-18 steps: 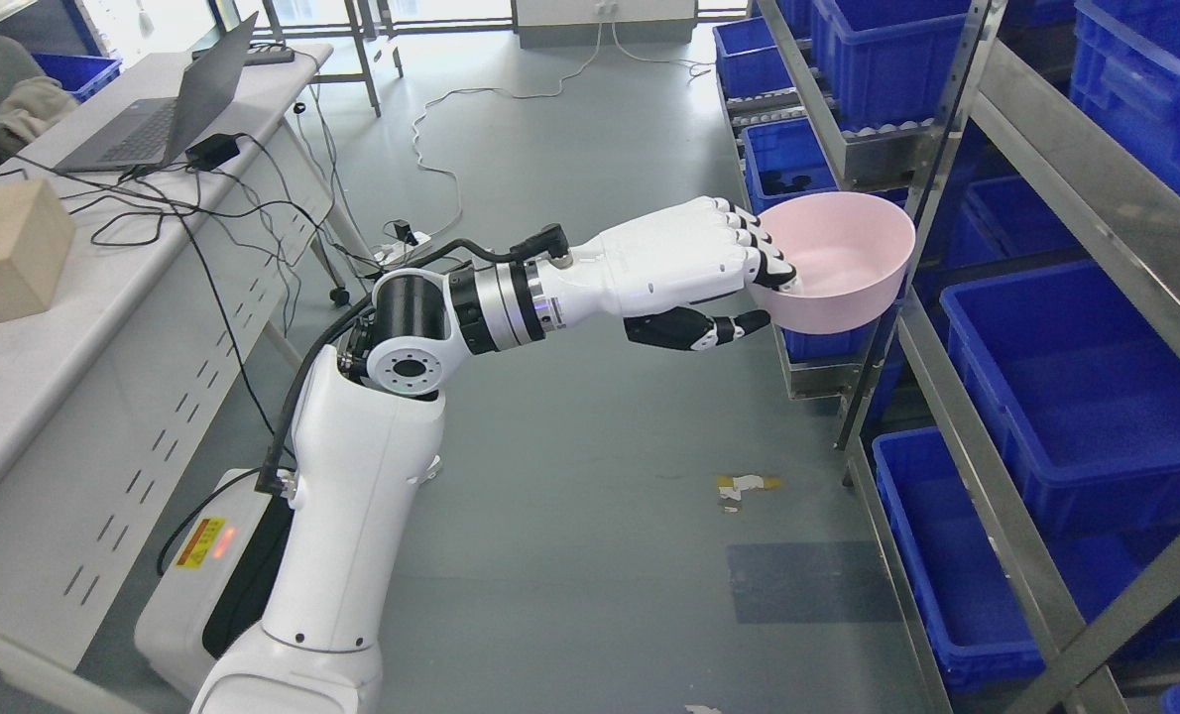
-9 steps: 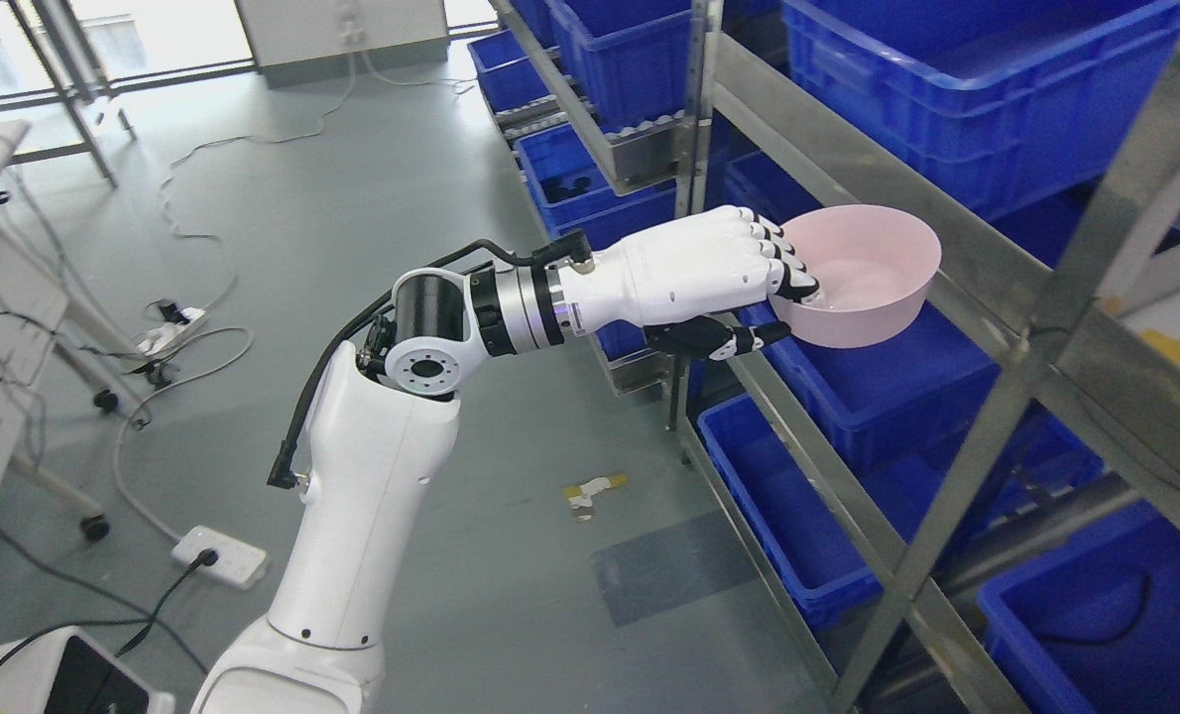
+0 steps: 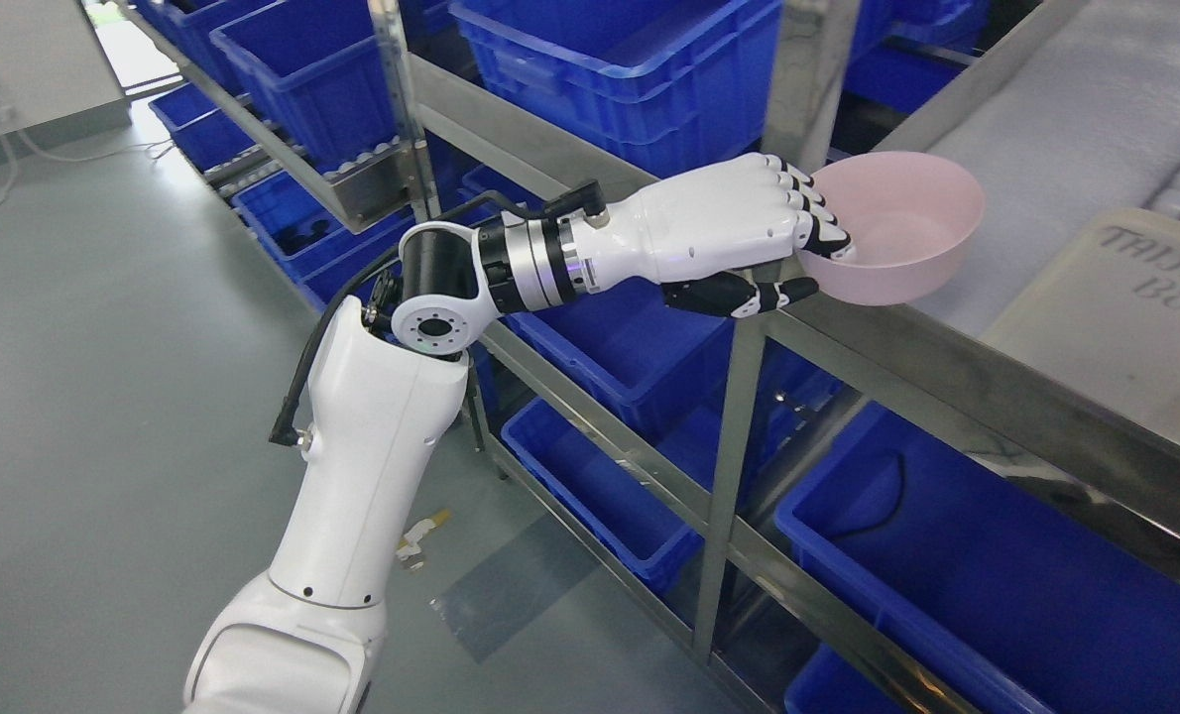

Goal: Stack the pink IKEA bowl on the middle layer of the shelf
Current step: 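Carry the pink bowl in the left hand while the robot turns to the other shelf, then lower the pink bowl with the left hand onto the bowl on the tray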

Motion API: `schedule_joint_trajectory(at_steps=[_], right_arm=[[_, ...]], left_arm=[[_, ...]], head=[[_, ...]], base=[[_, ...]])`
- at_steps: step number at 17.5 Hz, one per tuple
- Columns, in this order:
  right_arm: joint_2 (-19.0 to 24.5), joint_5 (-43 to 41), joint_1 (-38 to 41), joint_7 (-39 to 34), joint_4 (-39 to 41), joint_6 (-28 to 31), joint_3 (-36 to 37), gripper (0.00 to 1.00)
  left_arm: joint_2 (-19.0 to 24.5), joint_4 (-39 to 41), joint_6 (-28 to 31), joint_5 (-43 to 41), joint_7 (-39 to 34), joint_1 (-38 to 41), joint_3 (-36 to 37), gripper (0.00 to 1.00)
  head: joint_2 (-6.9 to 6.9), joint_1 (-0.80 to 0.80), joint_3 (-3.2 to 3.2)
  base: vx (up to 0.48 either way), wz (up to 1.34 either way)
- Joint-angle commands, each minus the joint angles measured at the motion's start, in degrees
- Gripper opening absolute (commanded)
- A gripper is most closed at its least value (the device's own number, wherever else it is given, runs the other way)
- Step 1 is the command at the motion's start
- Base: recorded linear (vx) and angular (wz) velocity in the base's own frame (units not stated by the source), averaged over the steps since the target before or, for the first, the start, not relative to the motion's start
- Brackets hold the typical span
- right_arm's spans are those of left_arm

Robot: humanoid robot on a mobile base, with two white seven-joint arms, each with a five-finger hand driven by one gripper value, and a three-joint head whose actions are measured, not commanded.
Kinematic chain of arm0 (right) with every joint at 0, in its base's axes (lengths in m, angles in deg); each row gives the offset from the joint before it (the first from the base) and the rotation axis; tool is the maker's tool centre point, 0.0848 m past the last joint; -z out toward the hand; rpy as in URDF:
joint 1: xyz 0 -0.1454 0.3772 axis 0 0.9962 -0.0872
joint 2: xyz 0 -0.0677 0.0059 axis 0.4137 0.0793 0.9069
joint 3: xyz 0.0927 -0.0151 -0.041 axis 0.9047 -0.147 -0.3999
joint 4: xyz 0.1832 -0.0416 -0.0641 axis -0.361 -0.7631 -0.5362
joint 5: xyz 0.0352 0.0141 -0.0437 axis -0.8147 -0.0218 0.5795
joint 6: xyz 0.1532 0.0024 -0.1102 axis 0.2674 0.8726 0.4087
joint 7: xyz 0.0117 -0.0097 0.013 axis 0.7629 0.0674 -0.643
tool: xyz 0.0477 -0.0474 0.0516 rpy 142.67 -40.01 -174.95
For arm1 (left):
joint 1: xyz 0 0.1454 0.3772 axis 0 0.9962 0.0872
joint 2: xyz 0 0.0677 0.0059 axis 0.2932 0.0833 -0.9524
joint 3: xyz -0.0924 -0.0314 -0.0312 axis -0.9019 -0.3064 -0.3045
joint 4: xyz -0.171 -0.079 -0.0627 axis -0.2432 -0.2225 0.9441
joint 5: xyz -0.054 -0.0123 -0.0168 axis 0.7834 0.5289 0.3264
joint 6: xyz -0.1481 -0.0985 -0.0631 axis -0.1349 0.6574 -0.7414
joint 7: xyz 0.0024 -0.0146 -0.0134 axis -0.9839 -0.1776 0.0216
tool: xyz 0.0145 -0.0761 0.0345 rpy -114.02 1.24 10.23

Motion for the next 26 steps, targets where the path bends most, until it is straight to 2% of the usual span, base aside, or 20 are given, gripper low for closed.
schedule_joint_trajectory(at_steps=[1, 4, 9, 12, 15, 18, 23, 26], right_arm=[[-1.0, 0.0, 1.2, 0.0, 1.0, 0.0, 0.0, 1.0], [-1.0, 0.0, 1.2, 0.0, 1.0, 0.0, 0.0, 1.0], [-1.0, 0.0, 1.2, 0.0, 1.0, 0.0, 0.0, 1.0], [-1.0, 0.0, 1.2, 0.0, 1.0, 0.0, 0.0, 1.0], [-1.0, 0.0, 1.2, 0.0, 1.0, 0.0, 0.0, 1.0], [-1.0, 0.0, 1.2, 0.0, 1.0, 0.0, 0.0, 1.0], [-1.0, 0.0, 1.2, 0.0, 1.0, 0.0, 0.0, 1.0], [-1.0, 0.0, 1.2, 0.0, 1.0, 0.0, 0.0, 1.0]], left_arm=[[1.0, -9.9, 0.1, -3.3, 0.1, -6.9, 0.1, 0.01], [1.0, -12.4, 0.1, -7.2, 0.1, -10.0, -0.1, 0.01], [1.0, -12.7, 0.1, -13.7, 0.2, -10.8, 2.8, 0.01], [1.0, -12.6, 0.1, -18.3, 0.8, -10.6, 0.6, 0.01], [1.0, -11.8, 0.1, -19.2, 2.2, -10.4, -1.4, 0.01], [1.0, -8.6, 0.1, -19.1, 2.2, -10.4, -6.1, 0.01], [1.0, -3.9, 0.1, -18.3, 4.2, -7.7, -17.9, 0.03], [2.0, -2.2, 0.1, -16.3, 5.6, -2.0, -19.0, 0.03]], head=[[0.0, 0.0, 0.0], [0.0, 0.0, 0.0], [0.0, 0.0, 0.0], [0.0, 0.0, 0.0], [-0.01, 0.0, 0.0], [-0.01, 0.0, 0.0], [-0.01, 0.0, 0.0], [-0.01, 0.0, 0.0]], base=[[-0.012, -0.73], [-0.016, -0.71], [-0.023, -0.71], [-0.016, -0.73], [-0.001, -0.69], [0.018, -0.64], [0.015, -0.43], [0.002, 0.0]])
